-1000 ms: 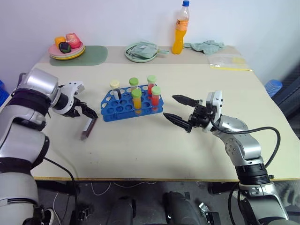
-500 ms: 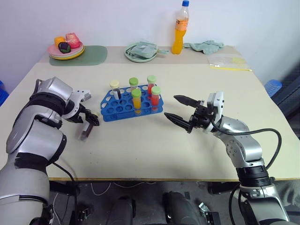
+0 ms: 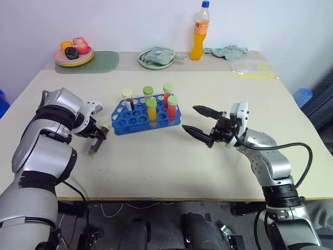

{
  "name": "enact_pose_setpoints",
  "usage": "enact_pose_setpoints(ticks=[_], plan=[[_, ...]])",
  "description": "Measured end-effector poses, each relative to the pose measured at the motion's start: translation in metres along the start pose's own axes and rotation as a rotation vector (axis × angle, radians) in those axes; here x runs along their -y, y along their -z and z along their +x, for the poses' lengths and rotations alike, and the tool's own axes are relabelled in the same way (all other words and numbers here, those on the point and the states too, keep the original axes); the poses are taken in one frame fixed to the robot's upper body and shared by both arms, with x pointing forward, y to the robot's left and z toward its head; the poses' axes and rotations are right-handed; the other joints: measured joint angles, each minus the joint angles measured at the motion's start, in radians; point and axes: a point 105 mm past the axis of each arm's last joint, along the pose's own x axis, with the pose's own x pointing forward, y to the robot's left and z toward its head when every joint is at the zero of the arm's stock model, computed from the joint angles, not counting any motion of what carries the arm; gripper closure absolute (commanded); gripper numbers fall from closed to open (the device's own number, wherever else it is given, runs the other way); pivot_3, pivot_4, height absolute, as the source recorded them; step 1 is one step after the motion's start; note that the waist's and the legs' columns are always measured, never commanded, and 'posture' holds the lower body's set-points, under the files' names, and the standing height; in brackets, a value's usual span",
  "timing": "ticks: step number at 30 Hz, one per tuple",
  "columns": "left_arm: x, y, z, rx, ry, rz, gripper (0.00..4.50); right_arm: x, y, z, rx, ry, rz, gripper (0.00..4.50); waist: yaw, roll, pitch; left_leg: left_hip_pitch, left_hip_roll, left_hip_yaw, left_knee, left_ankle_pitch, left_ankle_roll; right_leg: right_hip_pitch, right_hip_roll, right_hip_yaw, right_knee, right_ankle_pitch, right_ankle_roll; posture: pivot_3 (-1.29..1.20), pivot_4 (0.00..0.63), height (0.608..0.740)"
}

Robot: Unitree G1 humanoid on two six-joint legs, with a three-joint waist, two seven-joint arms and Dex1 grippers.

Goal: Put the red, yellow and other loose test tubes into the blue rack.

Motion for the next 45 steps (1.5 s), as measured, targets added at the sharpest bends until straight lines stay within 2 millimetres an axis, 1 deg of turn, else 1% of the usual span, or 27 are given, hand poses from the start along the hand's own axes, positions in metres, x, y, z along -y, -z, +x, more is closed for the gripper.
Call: enact_pose_setpoints(ticks=[3,5,7,9,10,12,13,14,15,17,19,20,22,24,26,27,28,29,31,32,37,42,45], plan=[[-0.018,-0.011,-0.027,0.128,-0.092,0.012,3.72,0.001,0.0,-0.001,-0.001,0.005,-0.004,0.0,-0.005,-0.002,0.001,0.0,0.001,0.0,-0.001,0.0,0.0,-0.002,0.0,0.0,0.0,0.0,0.0,0.0,0.15,0.74],[-0.03,-0.012,-0.044,0.201,-0.171,0.046,3.72,0.002,0.0,-0.002,-0.005,0.008,-0.009,0.0,-0.006,-0.001,0.001,0.0,0.001,0.0,-0.001,0.0,0.0,-0.002,0.0,0.001,0.0,0.0,0.0,0.0,0.15,0.74],[-0.037,-0.006,-0.045,0.238,-0.219,0.061,3.72,0.002,0.0,-0.002,-0.005,0.007,-0.011,0.0,-0.002,0.0,0.0,0.001,0.001,-0.001,-0.001,0.0,0.0,-0.001,-0.001,0.001,0.001,0.0,0.0,0.0,0.15,0.74],[-0.039,0.002,-0.038,0.258,-0.236,0.059,3.72,0.002,-0.001,-0.001,-0.005,0.002,-0.012,0.0,0.001,-0.001,0.0,0.0,0.001,-0.001,0.0,0.0,0.0,-0.001,-0.001,0.001,0.001,0.0,0.0,0.0,0.15,0.74],[-0.04,0.003,-0.035,0.296,-0.256,0.071,3.72,0.002,-0.002,-0.001,-0.004,-0.004,-0.015,0.0,0.003,-0.001,0.0,0.0,0.001,-0.002,0.001,0.0,0.0,-0.001,-0.001,0.001,0.001,0.0,0.0,0.0,0.15,0.74],[-0.041,-0.005,-0.036,0.43,-0.319,0.144,3.72,0.004,-0.003,0.0,-0.007,-0.016,-0.02,0.0,0.009,-0.002,0.0,-0.001,0.001,-0.003,0.001,0.0,0.0,-0.001,-0.002,0.001,0.001,0.0,0.0,0.0,0.15,0.74],[-0.037,-0.012,-0.038,0.51,-0.334,0.176,3.72,0.004,-0.003,-0.001,-0.009,-0.023,-0.024,0.0,0.014,-0.002,0.0,-0.001,0.001,-0.004,0.001,0.0,0.0,-0.001,-0.002,0.0,0.001,0.0,0.0,0.0,0.15,0.74],[-0.03,-0.024,-0.044,0.64,-0.354,0.211,3.72,0.002,-0.003,-0.003,-0.023,-0.047,-0.029,0.0,0.023,-0.002,0.0,-0.001,0.002,-0.003,0.001,0.0,0.0,-0.001,-0.004,0.0,0.001,0.001,0.0,0.0,0.15,0.74],[-0.018,-0.038,-0.054,0.803,-0.369,0.251,3.72,-0.001,-0.001,-0.005,-0.045,-0.077,-0.031,0.0,0.033,-0.003,0.0,-0.001,0.002,-0.003,0.001,0.0,-0.001,-0.001,-0.005,0.0,0.0,0.001,0.0,0.0,0.15,0.74],[-0.001,-0.05,-0.07,1.002,-0.367,0.284,3.72,-0.008,0.002,-0.004,-0.06,-0.127,-0.025,0.0,0.035,-0.004,-0.001,-0.002,0.001,-0.003,0.001,0.0,-0.001,-0.001,-0.006,0.0,-0.001,0.001,0.0,0.0,0.15,0.74],[0.012,-0.056,-0.09,1.139,-0.359,0.329,3.72,-0.014,0.006,-0.005,-0.071,-0.152,-0.013,0.0,0.033,-0.004,-0.001,-0.002,0.0,-0.002,0.001,0.0,-0.001,-0.001,-0.005,0.0,-0.001,0.001,0.0,0.0,0.15,0.74],[0.017,-0.058,-0.101,1.206,-0.347,0.345,3.72,-0.014,0.007,-0.006,-0.075,-0.154,-0.009,0.0,0.032,-0.004,-0.001,-0.002,0.0,-0.001,0.001,0.0,-0.001,-0.001,-0.005,0.0,-0.001,0.001,0.0,0.0,0.15,0.74],[0.034,-0.062,-0.124,1.359,-0.301,0.39,3.72,-0.013,0.007,-0.007,-0.079,-0.151,-0.013,0.0,0.03,-0.004,-0.001,0.0,0.0,-0.001,0.001,0.0,-0.001,0.0,-0.005,0.0,-0.001,0.001,0.0,0.0,0.15,0.74],[0.045,-0.064,-0.131,1.416,-0.265,0.422,3.72,-0.013,0.007,-0.008,-0.081,-0.149,-0.016,0.0,0.029,-0.003,-0.001,0.001,0.0,0.0,0.001,0.0,-0.001,0.0,-0.004,0.0,-0.001,0.001,0.0,0.0,0.15,0.74],[0.058,-0.063,-0.128,1.466,-0.186,0.422,3.72,-0.013,0.007,-0.008,-0.082,-0.148,-0.016,0.0,0.028,-0.003,-0.002,0.001,0.0,0.002,0.001,0.0,-0.001,0.001,-0.004,0.0,-0.001,0.001,0.0,0.0,0.15,0.74],[0.065,-0.06,-0.122,1.483,-0.156,0.433,3.72,-0.013,0.007,-0.007,-0.081,-0.148,-0.017,0.0,0.028,-0.003,-0.002,0.001,0.0,0.002,0.001,0.0,-0.001,0.001,-0.004,0.0,-0.001,0.001,0.0,0.0,0.15,0.74],[0.07,-0.057,-0.112,1.484,-0.145,0.449,3.72,-0.012,0.006,-0.007,-0.082,-0.146,-0.018,0.0,0.028,-0.003,-0.002,0.001,0.0,0.002,0.001,0.0,-0.001,0.001,-0.004,0.0,-0.001,0.001,0.0,0.0,0.15,0.74],[0.074,-0.052,-0.098,1.481,-0.135,0.447,3.72,-0.012,0.006,-0.008,-0.083,-0.141,-0.018,0.0,0.027,-0.003,-0.002,0.001,0.0,0.002,0.001,0.0,-0.001,0.0,-0.004,0.001,-0.001,0.001,0.0,0.0,0.15,0.74],[0.077,-0.044,-0.077,1.458,-0.118,0.423,3.72,-0.01,0.006,-0.009,-0.089,-0.134,-0.019,0.0,0.028,-0.003,-0.002,0.0,0.0,0.002,0.001,0.0,-0.001,0.0,-0.003,0.0,-0.001,0.001,0.0,0.0,0.15,0.74],[0.078,-0.041,-0.07,1.445,-0.114,0.423,3.72,-0.009,0.007,-0.01,-0.094,-0.129,-0.019,0.0,0.028,-0.003,-0.002,0.0,0.0,0.002,0.001,0.0,-0.001,0.0,-0.003,0.0,-0.001,0.001,0.0,0.0,0.15,0.74],[0.087,-0.035,-0.06,1.486,-0.113,0.45,3.72,-0.007,0.011,-0.018,-0.11,-0.095,-0.004,0.0,0.032,-0.003,-0.002,0.001,0.0,0.002,0.001,0.0,-0.001,0.001,-0.003,0.0,-0.001,0.001,0.0,0.0,0.15,0.74],[0.097,-0.035,-0.024,1.449,-0.09,0.427,3.72,-0.008,0.01,-0.018,-0.109,-0.088,-0.009,0.0,0.032,-0.003,-0.002,0.001,0.0,0.002,0.001,0.0,-0.001,0.001,-0.003,0.0,-0.001,0.001,0.0,0.0,0.15,0.74],[0.099,-0.036,-0.013,1.435,-0.122,0.425,3.72,-0.006,0.01,-0.018,-0.112,-0.081,-0.005,0.0,0.029,-0.003,-0.002,0.001,0.0,0.002,0.001,0.0,0.0,0.001,-0.002,0.0,-0.001,0.001,0.0,0.0,0.15,0.74]])
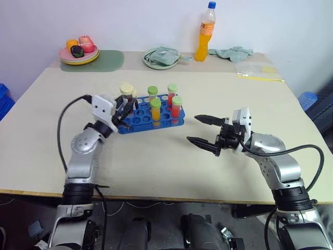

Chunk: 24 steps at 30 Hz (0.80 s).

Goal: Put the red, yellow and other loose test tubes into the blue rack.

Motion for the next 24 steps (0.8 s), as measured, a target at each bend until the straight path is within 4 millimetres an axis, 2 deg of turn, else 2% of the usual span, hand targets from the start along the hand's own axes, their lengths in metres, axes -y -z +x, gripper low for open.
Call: enact_pose_setpoints(ticks=[7,14,18,24], plan=[[0.016,0.008,0.001,0.012,0.004,0.024,3.72,0.002,-0.002,-0.002,0.001,0.015,-0.003,0.0,0.002,0.001,0.0,0.0,0.0,0.0,0.0,0.0,0.0,0.0,0.0,0.0,0.0,0.0,0.0,0.0,0.15,0.74],[0.023,0.011,-0.007,0.008,0.012,0.035,3.72,0.002,-0.002,-0.003,-0.001,0.019,-0.009,0.0,0.001,0.003,-0.002,0.001,0.0,0.0,0.0,0.0,0.0,0.001,0.0,0.0,0.0,0.0,0.0,0.0,0.15,0.74],[0.027,0.02,-0.012,-0.022,0.011,0.021,3.72,0.002,-0.002,-0.003,-0.002,0.02,-0.01,0.0,0.0,0.003,-0.002,0.001,0.0,0.0,0.0,0.0,0.0,0.001,0.001,0.0,0.0,0.0,0.0,0.0,0.15,0.74],[0.029,0.025,-0.012,-0.044,-0.011,-0.029,3.72,0.002,-0.002,-0.003,-0.003,0.02,-0.012,0.0,0.002,0.003,-0.002,0.001,0.0,0.0,0.0,0.0,0.0,0.001,0.0,0.0,0.0,0.0,0.0,0.0,0.15,0.74]])
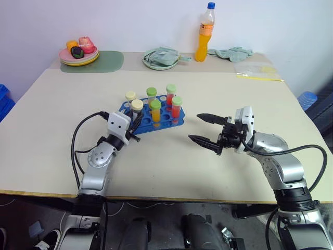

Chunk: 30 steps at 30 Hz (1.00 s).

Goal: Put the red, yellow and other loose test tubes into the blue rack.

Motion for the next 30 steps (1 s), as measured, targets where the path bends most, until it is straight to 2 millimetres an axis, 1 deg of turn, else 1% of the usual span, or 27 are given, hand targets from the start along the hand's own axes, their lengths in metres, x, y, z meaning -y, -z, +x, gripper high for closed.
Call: enact_pose_setpoints(ticks=[2,3,4,7,8,9,13,16,19,21,23,27,28,30], plan=[[-0.004,0.002,-0.001,-0.001,-0.026,-0.082,2.63,0.0,0.0,0.0,-0.003,0.0,-0.003,0.0,-0.001,0.0,0.0,0.0,0.0,0.0,0.0,0.0,0.0,0.0,0.0,0.0,0.0,0.0,0.0,0.0,0.15,0.74],[-0.006,0.002,-0.002,-0.001,-0.033,-0.099,2.29,0.0,0.0,0.0,-0.005,0.001,-0.004,0.0,-0.002,0.0,0.0,0.0,0.0,0.0,0.0,0.0,0.0,0.0,0.0,0.0,0.0,0.0,0.0,0.0,0.15,0.74],[-0.009,0.002,-0.003,0.005,-0.04,-0.119,1.78,0.0,0.001,0.0,-0.005,0.001,-0.004,0.0,-0.002,0.0,0.0,0.0,0.0,0.0,0.0,0.0,0.0,0.0,0.0,0.0,0.0,0.0,0.0,0.0,0.15,0.74],[-0.019,-0.007,-0.007,0.038,-0.046,-0.156,0.31,0.001,0.001,0.0,-0.004,0.001,-0.007,0.0,-0.003,0.0,0.0,0.0,0.0,0.0,0.0,0.0,0.0,0.0,0.001,0.0,0.0,0.0,0.0,0.0,0.15,0.74],[-0.022,-0.011,-0.009,0.052,-0.038,-0.163,0.06,0.001,0.001,0.0,-0.003,0.001,-0.008,0.0,-0.003,0.0,0.0,0.0,0.0,0.0,0.0,0.0,0.0,0.0,0.001,0.0,0.0,0.0,0.0,0.0,0.15,0.74],[-0.023,-0.014,-0.012,0.06,-0.03,-0.172,0.06,0.001,0.001,0.0,-0.003,0.002,-0.008,0.0,-0.003,0.0,0.0,0.0,0.0,0.0,0.0,0.0,0.0,0.0,0.0,0.0,0.0,0.0,0.0,0.0,0.15,0.74],[-0.032,-0.018,-0.034,0.008,0.077,-0.322,0.06,0.002,0.001,-0.001,-0.002,-0.001,-0.011,0.0,-0.007,0.0,0.0,0.0,0.001,-0.001,0.0,0.0,0.0,0.0,0.001,0.0,0.0,0.0,0.0,0.0,0.15,0.74],[-0.045,-0.032,-0.05,-0.028,0.16,-0.351,0.06,0.003,0.002,-0.003,-0.012,-0.003,-0.014,0.0,-0.007,0.001,0.0,0.0,0.001,0.0,0.0,0.0,0.0,0.0,0.001,0.0,0.0,0.0,0.0,0.0,0.15,0.74],[-0.06,-0.043,-0.061,-0.072,0.222,-0.305,0.06,0.003,0.002,-0.006,-0.022,-0.011,-0.023,0.0,-0.006,0.001,0.0,0.0,0.001,0.0,0.0,0.0,0.0,0.0,0.001,0.0,0.0,0.0,-0.001,0.0,0.15,0.74],[-0.072,-0.05,-0.069,-0.103,0.245,-0.255,0.06,0.007,0.003,-0.012,-0.038,-0.005,-0.029,0.0,-0.004,0.001,0.001,0.0,0.001,0.0,-0.001,0.0,0.0,0.0,0.001,0.0,-0.001,0.0,-0.001,0.0,0.15,0.74],[-0.079,-0.053,-0.076,-0.133,0.293,-0.202,0.06,0.01,0.003,-0.022,-0.055,0.004,-0.038,0.0,-0.003,0.001,0.001,0.0,0.001,0.0,-0.001,0.0,0.0,0.0,0.001,0.0,-0.001,-0.001,-0.001,0.0,0.15,0.74],[-0.074,-0.056,-0.083,-0.159,0.397,-0.15,0.06,0.012,0.005,-0.041,-0.085,0.015,-0.019,0.0,-0.002,0.001,0.001,0.0,0.001,0.0,-0.001,0.0,0.0,0.0,0.001,0.0,-0.002,-0.001,-0.001,0.0,0.15,0.74],[-0.07,-0.055,-0.086,-0.174,0.428,-0.135,0.06,0.012,0.007,-0.048,-0.1,0.017,-0.012,0.0,-0.003,0.001,0.001,0.0,0.001,0.0,-0.001,0.0,0.0,0.0,0.001,0.0,-0.002,-0.001,-0.001,0.0,0.15,0.74],[-0.056,-0.054,-0.097,-0.204,0.529,-0.101,0.06,0.013,0.009,-0.067,-0.139,0.046,-0.001,0.0,-0.003,0.002,0.001,0.0,0.001,0.001,-0.002,0.0,0.001,0.0,0.0,0.0,-0.002,-0.001,-0.001,0.0,0.15,0.74]])
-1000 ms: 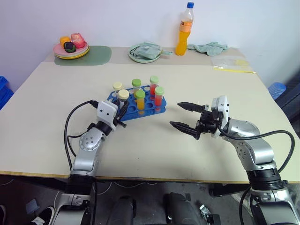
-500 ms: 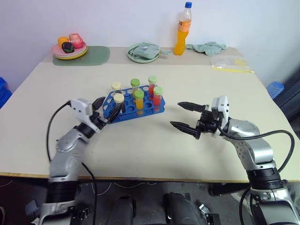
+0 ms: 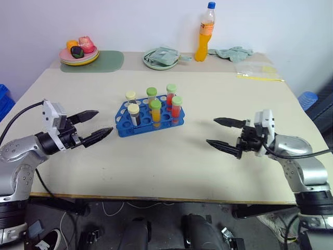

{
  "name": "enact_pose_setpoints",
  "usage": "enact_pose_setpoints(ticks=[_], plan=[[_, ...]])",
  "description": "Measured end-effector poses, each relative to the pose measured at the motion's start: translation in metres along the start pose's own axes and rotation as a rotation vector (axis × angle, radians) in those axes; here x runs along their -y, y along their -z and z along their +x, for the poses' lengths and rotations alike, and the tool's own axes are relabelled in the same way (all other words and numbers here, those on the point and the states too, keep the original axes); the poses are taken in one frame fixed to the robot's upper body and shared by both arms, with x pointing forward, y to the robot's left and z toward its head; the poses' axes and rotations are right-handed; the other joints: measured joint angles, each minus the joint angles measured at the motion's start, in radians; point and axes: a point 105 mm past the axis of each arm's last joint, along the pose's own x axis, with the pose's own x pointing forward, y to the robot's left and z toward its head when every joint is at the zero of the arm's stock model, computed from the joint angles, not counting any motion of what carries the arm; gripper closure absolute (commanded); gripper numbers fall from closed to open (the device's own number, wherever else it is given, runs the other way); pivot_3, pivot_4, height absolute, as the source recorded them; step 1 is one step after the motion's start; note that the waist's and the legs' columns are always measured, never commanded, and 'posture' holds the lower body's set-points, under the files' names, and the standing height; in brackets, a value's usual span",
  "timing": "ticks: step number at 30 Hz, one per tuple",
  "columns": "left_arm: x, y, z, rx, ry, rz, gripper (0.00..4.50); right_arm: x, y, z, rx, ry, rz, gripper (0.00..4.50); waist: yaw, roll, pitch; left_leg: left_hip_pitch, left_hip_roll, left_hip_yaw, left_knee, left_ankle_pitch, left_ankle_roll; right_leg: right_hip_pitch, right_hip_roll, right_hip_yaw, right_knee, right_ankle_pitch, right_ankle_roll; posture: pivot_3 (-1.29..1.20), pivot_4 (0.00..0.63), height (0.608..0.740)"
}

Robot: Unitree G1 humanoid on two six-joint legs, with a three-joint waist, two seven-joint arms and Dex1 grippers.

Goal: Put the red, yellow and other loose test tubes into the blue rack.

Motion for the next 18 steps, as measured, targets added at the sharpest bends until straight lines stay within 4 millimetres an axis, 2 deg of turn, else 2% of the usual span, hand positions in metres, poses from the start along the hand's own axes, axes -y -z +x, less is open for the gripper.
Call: enact_pose_setpoints(ticks=[5,9,14,18], plan=[[0.024,-0.012,0.001,-0.001,0.157,0.001,0.06,0.004,0.0,-0.03,-0.055,0.052,-0.021,0.0,0.0,0.0,0.0,0.001,0.001,0.001,0.0,0.0,0.0,0.0,0.001,0.0,0.0,-0.002,-0.003,0.0,0.15,0.74],[0.026,-0.013,0.009,0.046,0.186,0.011,0.06,0.006,-0.004,-0.032,-0.051,0.075,-0.038,0.0,-0.005,0.002,0.0,0.002,0.002,0.002,0.001,0.0,0.0,0.0,0.002,0.001,0.001,-0.001,-0.002,0.0,0.15,0.74],[0.036,0.005,0.025,0.068,0.195,0.01,0.06,-0.006,-0.006,-0.028,-0.061,0.061,-0.067,0.0,0.001,0.002,0.0,0.001,0.001,0.002,0.001,0.0,0.0,0.0,0.001,0.001,0.0,0.0,0.0,0.0,0.15,0.74],[0.034,0.01,0.028,0.087,0.159,0.023,0.06,-0.003,-0.011,-0.034,-0.081,0.08,-0.079,0.0,0.001,0.002,0.0,0.001,0.001,0.002,0.001,0.0,0.0,0.0,0.001,0.001,0.0,0.0,0.0,0.0,0.15,0.74]])
